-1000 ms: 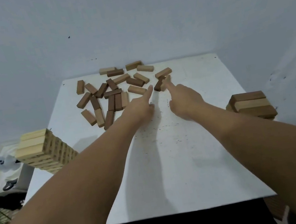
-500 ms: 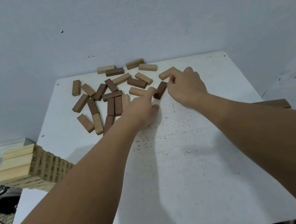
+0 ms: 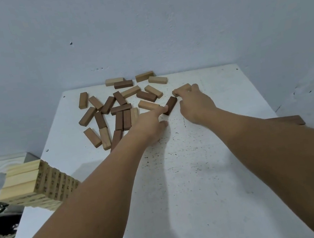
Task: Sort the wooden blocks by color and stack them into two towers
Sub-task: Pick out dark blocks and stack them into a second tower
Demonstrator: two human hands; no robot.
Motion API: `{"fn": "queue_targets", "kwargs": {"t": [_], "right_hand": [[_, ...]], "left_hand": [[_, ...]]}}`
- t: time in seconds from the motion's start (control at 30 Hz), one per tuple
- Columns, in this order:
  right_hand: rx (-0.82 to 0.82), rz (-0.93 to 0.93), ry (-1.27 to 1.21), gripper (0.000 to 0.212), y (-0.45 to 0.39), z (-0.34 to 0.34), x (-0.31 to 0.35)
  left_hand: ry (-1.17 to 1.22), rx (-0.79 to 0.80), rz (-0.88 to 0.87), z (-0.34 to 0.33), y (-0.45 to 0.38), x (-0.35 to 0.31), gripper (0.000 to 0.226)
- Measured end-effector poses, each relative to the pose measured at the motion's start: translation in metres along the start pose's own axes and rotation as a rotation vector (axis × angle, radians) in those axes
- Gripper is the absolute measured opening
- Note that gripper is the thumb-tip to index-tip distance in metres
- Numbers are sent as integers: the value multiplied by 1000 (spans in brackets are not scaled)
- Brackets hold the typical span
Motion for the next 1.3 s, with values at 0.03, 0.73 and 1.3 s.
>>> {"fn": "queue_targets", "kwargs": {"t": [0.03, 0.73, 1.3], "right_hand": [[-14, 4, -13, 49, 5, -2, -2], [54, 320, -302, 30, 176, -29, -14], [-214, 146, -574, 12, 208, -28, -49]], "left_hand": [[-4, -3, -3, 1, 2, -1, 55], [126, -302, -121, -27, 142, 15, 40], [450, -270, -32, -53, 159, 17, 42]]}}
Point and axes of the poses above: each hand's wrist, its own y-axis away from the middle knuckle, its own z-axis out of the back of the hand, x = y × z, the point moved 5 cm from there along -y, towards the middle knuckle, and after that the axes turned 7 degrees about -z, right-handed, at the moved point
